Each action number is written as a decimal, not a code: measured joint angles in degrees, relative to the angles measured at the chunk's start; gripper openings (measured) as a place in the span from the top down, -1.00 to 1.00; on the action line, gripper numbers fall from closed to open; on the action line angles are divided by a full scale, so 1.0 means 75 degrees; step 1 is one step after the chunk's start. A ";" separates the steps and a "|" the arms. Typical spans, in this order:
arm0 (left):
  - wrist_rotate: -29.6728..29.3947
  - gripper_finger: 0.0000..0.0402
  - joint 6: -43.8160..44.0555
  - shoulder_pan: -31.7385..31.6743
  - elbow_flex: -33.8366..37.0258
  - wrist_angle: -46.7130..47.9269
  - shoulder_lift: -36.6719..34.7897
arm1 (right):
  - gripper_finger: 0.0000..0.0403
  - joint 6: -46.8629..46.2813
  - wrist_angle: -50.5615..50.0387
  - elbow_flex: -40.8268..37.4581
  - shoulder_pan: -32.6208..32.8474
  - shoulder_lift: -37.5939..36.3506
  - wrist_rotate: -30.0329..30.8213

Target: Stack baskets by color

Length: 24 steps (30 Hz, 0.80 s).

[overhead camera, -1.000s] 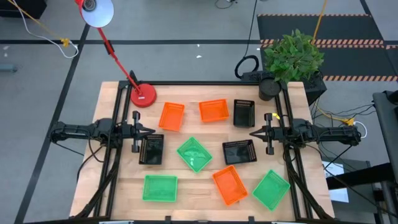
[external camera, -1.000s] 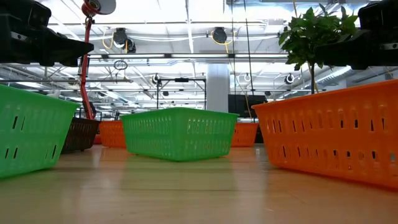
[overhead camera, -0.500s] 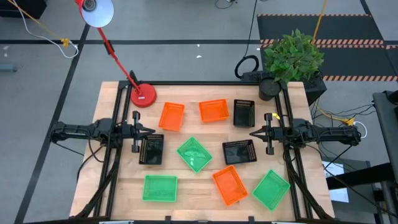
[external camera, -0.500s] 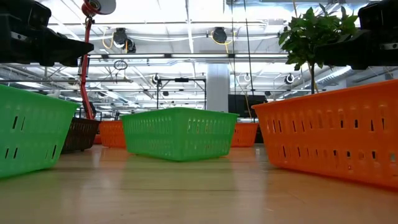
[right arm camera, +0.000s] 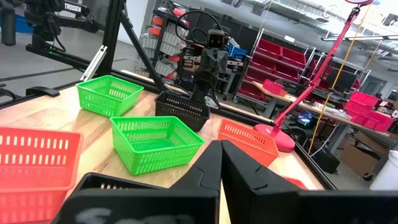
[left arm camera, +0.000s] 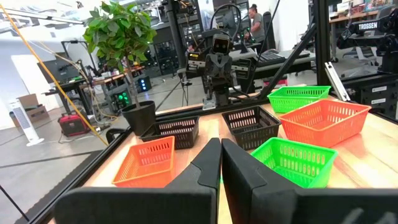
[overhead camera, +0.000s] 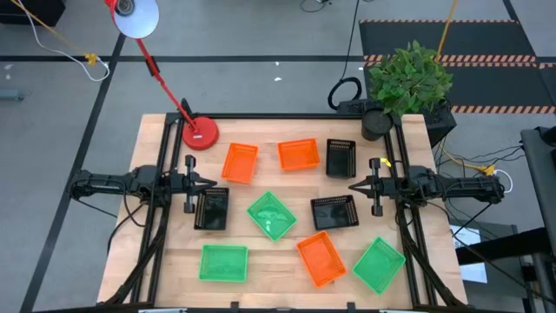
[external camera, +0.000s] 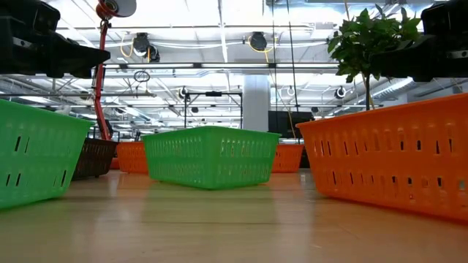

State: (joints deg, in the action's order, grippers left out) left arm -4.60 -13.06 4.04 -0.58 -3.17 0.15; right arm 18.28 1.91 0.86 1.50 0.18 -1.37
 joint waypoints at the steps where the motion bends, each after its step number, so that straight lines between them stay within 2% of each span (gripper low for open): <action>1: 0.0000 0.92 0.0000 0.0000 -0.0001 -0.0002 0.0001 | 1.00 0.0000 0.0000 -0.0003 -0.0003 -0.0001 0.0000; 17: -0.0017 0.92 0.0000 -0.0001 -0.0003 -0.0005 0.0002 | 1.00 -0.0002 0.0000 -0.0002 -0.0001 -0.0001 0.0000; 21: -0.0611 0.92 -0.0003 -0.0001 -0.0002 -0.0017 0.0000 | 1.00 -0.0001 0.0000 -0.0001 -0.0003 -0.0002 0.0000; 24: -0.0656 0.92 -0.0003 -0.0001 -0.0002 -0.0016 -0.0001 | 1.00 -0.0002 0.0000 -0.0001 0.0000 0.0000 0.0000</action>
State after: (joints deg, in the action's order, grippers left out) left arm -9.52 -13.08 4.03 -0.60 -3.29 0.14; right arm 18.27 1.91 0.85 1.49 0.18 -1.37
